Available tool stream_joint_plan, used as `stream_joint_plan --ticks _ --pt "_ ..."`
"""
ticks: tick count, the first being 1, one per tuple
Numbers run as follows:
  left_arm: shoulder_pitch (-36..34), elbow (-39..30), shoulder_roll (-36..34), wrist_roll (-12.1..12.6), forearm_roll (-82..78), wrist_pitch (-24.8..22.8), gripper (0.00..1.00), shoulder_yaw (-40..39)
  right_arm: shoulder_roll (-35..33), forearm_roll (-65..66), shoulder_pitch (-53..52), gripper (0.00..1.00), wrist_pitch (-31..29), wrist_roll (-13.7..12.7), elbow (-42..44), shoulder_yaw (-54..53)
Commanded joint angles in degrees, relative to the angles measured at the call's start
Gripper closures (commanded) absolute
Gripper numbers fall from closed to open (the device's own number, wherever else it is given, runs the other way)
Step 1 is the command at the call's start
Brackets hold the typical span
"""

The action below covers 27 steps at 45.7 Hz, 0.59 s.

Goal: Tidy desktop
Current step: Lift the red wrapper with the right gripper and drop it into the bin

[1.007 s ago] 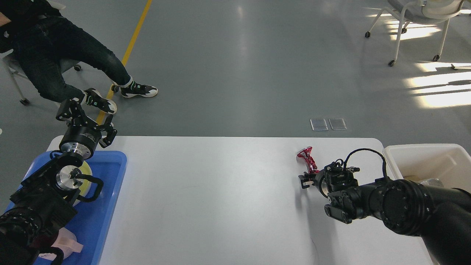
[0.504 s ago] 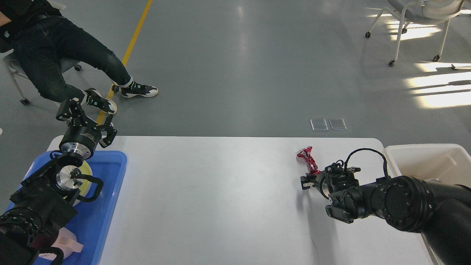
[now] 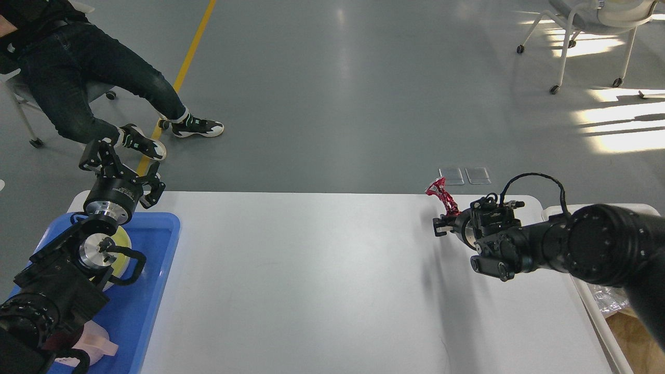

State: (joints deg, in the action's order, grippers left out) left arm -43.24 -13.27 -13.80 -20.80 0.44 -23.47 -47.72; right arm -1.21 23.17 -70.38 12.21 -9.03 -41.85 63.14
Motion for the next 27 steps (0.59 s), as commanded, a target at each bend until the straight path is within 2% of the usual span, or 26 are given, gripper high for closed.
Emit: stream_joint_plan --ticks 1,20,27 --pt "0.00 0.00 0.00 -0.03 0.00 0.00 0.01 0.00 -4.49 0.04 -8.62 0.66 0.18 0.06 -8.67 -1.26" --pt "0.00 0.00 0.00 -0.03 0.00 0.00 0.01 0.00 -21.81 -0.14 -37.71 0.63 -1.31 0.33 -31.88 -4.16" --pt "0.00 0.00 0.00 0.06 0.00 0.00 0.01 0.00 -25.24 -0.14 -41.77 0.62 -2.19 0.33 -34.53 -3.81"
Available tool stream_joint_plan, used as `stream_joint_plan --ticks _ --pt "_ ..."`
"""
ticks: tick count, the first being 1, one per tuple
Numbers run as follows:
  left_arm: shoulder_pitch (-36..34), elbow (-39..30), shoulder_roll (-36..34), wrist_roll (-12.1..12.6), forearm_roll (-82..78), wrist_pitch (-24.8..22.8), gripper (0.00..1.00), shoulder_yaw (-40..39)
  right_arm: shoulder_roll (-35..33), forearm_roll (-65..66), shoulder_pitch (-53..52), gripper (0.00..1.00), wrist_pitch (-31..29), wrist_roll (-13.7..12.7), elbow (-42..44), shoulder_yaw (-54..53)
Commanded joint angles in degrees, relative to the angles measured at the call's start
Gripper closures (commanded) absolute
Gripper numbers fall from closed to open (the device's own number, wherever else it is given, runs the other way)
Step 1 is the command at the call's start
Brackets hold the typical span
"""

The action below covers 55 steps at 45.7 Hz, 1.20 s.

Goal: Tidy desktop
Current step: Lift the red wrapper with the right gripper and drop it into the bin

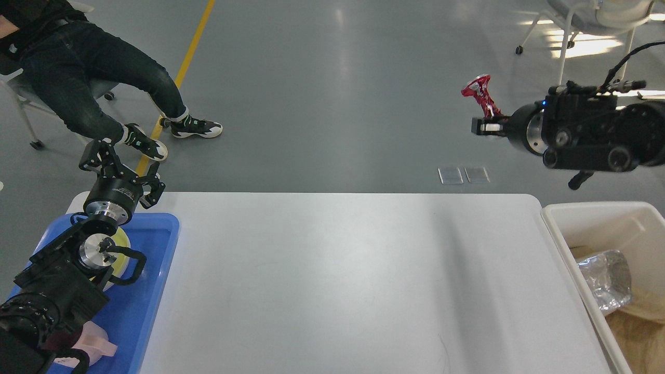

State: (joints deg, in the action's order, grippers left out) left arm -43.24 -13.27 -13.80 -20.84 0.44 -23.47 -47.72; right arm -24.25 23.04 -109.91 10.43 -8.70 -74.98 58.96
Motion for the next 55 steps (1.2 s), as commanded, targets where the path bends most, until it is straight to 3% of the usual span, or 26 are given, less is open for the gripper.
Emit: stream_joint_plan --ticks 1,9,24,34,40,43,46,48,49,55 --pt "0.00 0.00 0.00 0.01 0.00 0.00 0.01 0.00 -2.38 -0.01 -1.97 0.62 -0.41 0.00 -1.14 0.62" --pt "0.00 0.00 0.00 0.09 0.00 0.00 0.01 0.00 -6.16 -0.10 3.20 0.62 -0.32 -0.09 3.34 1.33" --pt "0.00 0.00 0.00 0.09 0.00 0.00 0.01 0.00 -14.33 -0.27 29.13 0.62 0.30 -0.27 26.54 -1.22" --pt "0.00 0.00 0.00 0.09 0.00 0.00 0.01 0.00 -15.22 -0.27 44.95 0.59 0.47 -0.27 37.70 -8.68" --pt "0.00 0.00 0.00 0.01 0.00 0.00 0.01 0.00 -14.69 -0.27 51.28 0.49 0.47 -0.27 41.40 -12.90" --pt "0.00 0.00 0.00 0.01 0.00 0.00 0.01 0.00 -14.60 -0.27 53.22 0.39 0.47 -0.27 42.28 -14.57" --pt "0.00 0.00 0.00 0.01 0.00 0.00 0.01 0.00 -14.08 -0.27 54.28 0.23 0.56 -0.27 42.99 -15.81" --pt "0.00 0.00 0.00 0.01 0.00 0.00 0.01 0.00 -13.81 -0.36 54.89 0.04 0.73 -0.27 43.60 -16.95" --pt "0.00 0.00 0.00 0.01 0.00 0.00 0.01 0.00 -13.72 -0.45 55.07 0.00 0.91 -0.27 43.78 -17.30" --pt "0.00 0.00 0.00 0.01 0.00 0.00 0.01 0.00 -13.37 -2.64 56.82 0.00 0.91 -0.27 44.13 -19.15"
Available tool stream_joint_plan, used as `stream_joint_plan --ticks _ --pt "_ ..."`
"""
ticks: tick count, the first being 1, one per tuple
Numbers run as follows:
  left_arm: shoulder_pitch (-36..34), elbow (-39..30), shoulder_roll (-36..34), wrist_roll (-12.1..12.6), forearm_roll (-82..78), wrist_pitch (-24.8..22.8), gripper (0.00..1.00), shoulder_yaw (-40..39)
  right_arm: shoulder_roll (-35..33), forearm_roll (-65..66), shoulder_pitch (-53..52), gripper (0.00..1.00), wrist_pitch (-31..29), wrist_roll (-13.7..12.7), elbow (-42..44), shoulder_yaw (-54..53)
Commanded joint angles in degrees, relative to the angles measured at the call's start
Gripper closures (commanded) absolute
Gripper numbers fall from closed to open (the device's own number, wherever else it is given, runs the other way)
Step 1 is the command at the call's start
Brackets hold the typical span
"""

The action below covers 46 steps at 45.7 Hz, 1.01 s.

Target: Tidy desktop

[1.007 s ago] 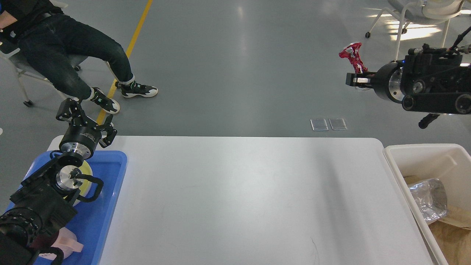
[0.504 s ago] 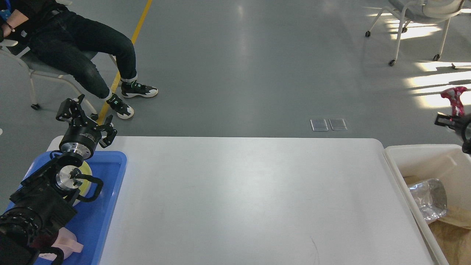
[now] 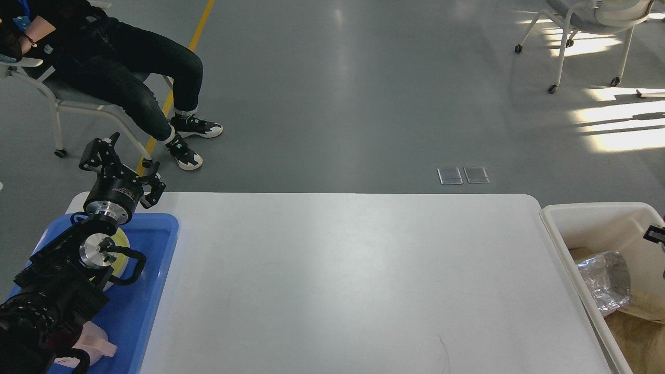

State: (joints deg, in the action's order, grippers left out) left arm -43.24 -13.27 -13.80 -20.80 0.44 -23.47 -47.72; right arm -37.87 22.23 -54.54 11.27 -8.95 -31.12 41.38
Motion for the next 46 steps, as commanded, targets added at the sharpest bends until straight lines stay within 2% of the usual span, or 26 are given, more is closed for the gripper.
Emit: stream_joint_plan --ticks 1,8,12,22,25,35,38,41,43,46 --pt "0.00 0.00 0.00 0.05 0.00 0.00 0.01 0.00 0.34 -2.36 1.72 0.00 0.07 -0.02 0.27 -1.65" --pt "0.00 0.00 0.00 -0.03 0.00 0.00 0.01 0.00 0.69 -4.12 2.25 0.00 0.07 0.07 0.27 -3.05" --pt "0.00 0.00 0.00 0.05 0.00 0.00 0.01 0.00 0.69 -4.12 2.07 0.00 0.33 0.33 0.36 -8.75" --pt "0.00 0.00 0.00 0.05 0.00 0.00 0.01 0.00 0.95 -4.12 3.56 0.00 0.07 0.33 -0.08 -46.27" --pt "0.00 0.00 0.00 0.05 0.00 0.00 0.01 0.00 3.49 -4.12 3.65 0.00 0.16 0.33 -0.16 -57.33" --pt "0.00 0.00 0.00 -0.03 0.00 0.00 0.01 0.00 9.65 -4.03 4.70 0.00 -0.28 1.65 -4.02 -83.63" --pt "0.00 0.00 0.00 -0.03 0.00 0.00 0.01 0.00 11.23 -4.03 6.20 0.00 -0.28 3.40 -7.19 -88.74" --pt "0.00 0.00 0.00 0.05 0.00 0.00 0.01 0.00 11.94 -4.03 7.60 0.00 -0.46 6.74 -10.53 -91.30" --pt "0.00 0.00 0.00 -0.03 0.00 0.00 0.01 0.00 12.12 -3.95 8.57 0.00 -0.46 10.16 -12.20 -92.09" --pt "0.00 0.00 0.00 0.05 0.00 0.00 0.01 0.00 12.47 -3.95 9.80 0.00 -0.63 16.83 -13.96 -92.44"
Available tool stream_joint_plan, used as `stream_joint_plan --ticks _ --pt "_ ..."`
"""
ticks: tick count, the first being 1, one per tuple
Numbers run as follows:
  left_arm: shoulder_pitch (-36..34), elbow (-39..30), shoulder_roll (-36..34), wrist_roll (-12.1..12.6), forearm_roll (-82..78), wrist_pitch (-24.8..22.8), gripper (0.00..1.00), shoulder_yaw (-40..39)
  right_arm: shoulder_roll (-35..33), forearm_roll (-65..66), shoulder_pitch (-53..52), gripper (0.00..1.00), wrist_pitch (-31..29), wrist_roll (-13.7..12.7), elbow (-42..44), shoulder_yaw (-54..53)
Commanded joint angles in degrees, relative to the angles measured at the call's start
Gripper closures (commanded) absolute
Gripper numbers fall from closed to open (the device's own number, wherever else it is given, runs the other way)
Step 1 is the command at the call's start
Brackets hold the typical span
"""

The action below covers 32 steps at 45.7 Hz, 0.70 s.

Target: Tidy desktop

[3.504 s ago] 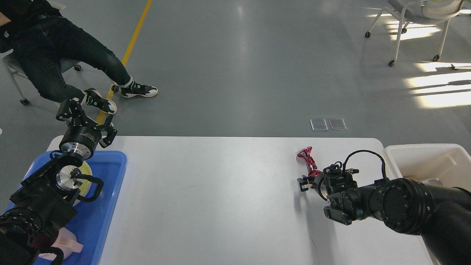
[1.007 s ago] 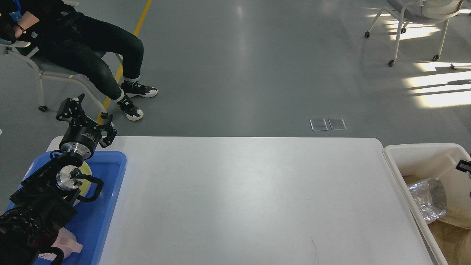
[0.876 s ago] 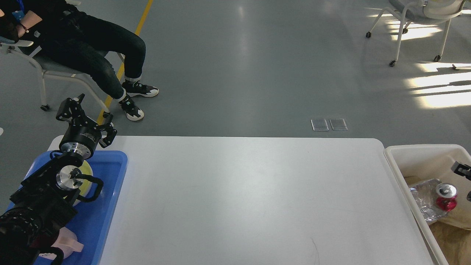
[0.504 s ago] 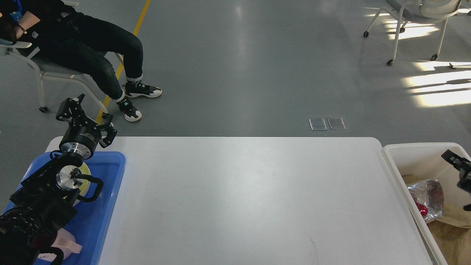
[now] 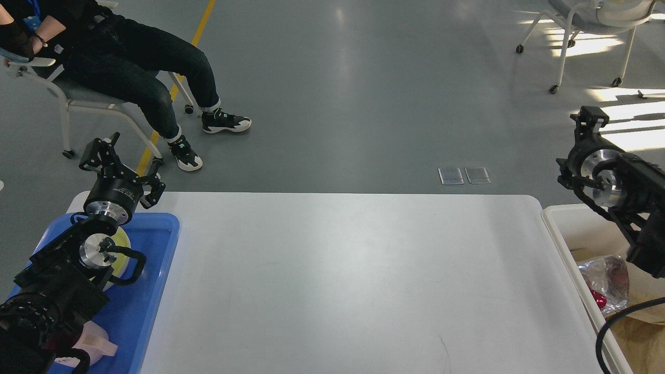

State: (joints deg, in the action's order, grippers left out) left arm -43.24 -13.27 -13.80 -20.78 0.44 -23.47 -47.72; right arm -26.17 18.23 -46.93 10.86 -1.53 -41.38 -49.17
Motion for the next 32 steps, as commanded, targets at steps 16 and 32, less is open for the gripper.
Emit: stream_joint_plan --ticks 16,32 --pt "0.00 0.00 0.00 -0.05 0.00 0.00 0.01 0.00 9.64 -1.61 5.89 0.00 -0.75 19.37 -4.33 -9.37" --pt "0.00 0.00 0.00 -0.05 0.00 0.00 0.01 0.00 14.56 -8.29 5.36 0.00 -1.01 19.37 -4.41 -9.37"
